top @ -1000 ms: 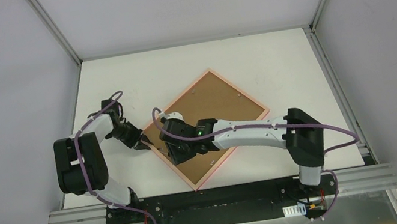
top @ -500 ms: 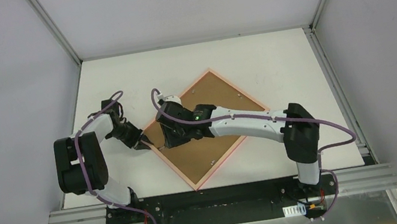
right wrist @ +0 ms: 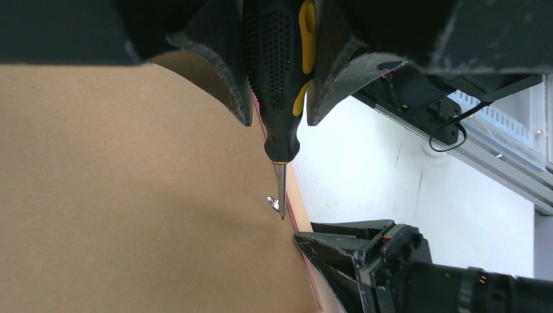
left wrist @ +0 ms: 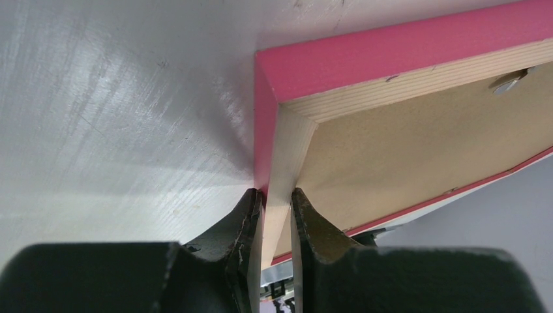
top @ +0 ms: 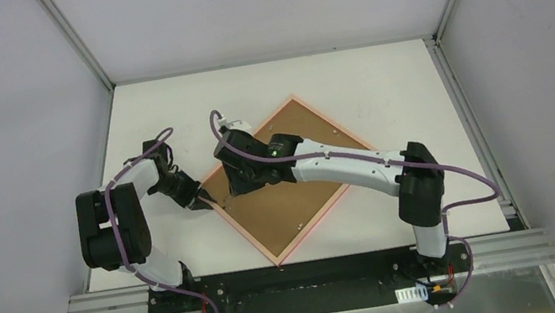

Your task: Take the photo out of the frame

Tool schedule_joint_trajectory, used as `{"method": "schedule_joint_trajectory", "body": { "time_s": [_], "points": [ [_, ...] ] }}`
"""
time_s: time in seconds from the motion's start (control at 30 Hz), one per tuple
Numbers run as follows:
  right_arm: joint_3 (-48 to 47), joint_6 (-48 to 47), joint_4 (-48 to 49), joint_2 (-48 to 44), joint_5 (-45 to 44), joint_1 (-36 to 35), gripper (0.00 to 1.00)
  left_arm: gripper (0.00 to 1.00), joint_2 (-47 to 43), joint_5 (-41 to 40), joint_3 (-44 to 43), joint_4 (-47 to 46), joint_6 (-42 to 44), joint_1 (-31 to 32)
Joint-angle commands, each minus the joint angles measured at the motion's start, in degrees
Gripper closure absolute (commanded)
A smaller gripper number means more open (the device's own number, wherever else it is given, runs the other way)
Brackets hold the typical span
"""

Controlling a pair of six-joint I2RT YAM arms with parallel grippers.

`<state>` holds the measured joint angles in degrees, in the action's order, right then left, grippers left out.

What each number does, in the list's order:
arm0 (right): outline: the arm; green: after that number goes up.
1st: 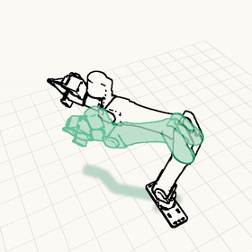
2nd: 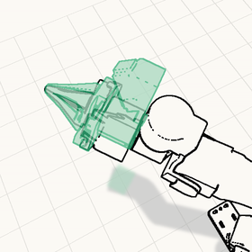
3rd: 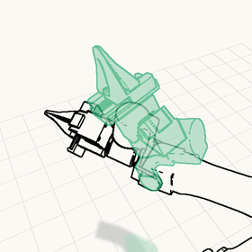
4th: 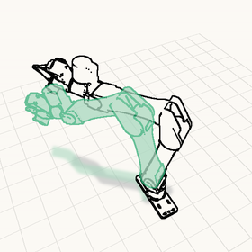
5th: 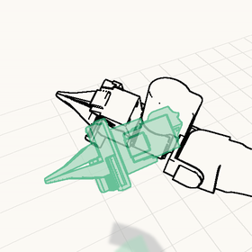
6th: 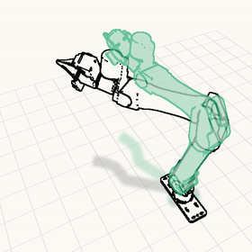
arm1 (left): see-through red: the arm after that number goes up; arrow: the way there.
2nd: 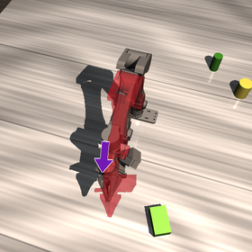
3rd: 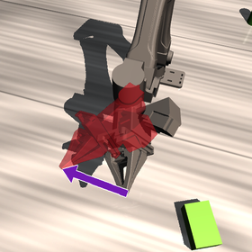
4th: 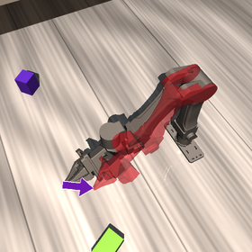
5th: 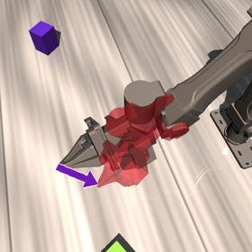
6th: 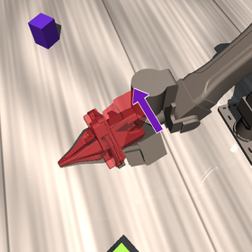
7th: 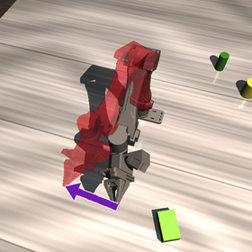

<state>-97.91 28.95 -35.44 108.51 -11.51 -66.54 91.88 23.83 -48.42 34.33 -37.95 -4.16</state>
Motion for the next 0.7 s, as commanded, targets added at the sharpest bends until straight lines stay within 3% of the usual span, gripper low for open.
{"method": "schedule_joint_trajectory", "body": {
  "time_s": [0.0,0.4,0.67],
  "points": [
    [-5.4,-1.2,-2.9,-2.5,-1.3,0.7,1.00,1.00,2.1,-3.6,1.8,2.2,2.0,0.3],
    [3.6,-0.8,-1.3,-4.7,2.2,-1.8,1.00,1.00,2.6,-3.4,1.7,2.3,2.4,0.2],
    [2.5,-2.3,-1.4,-2.9,0.5,-2.8,1.00,1.00,3.2,-3.3,1.3,2.2,2.5,0.2]
  ]
}}
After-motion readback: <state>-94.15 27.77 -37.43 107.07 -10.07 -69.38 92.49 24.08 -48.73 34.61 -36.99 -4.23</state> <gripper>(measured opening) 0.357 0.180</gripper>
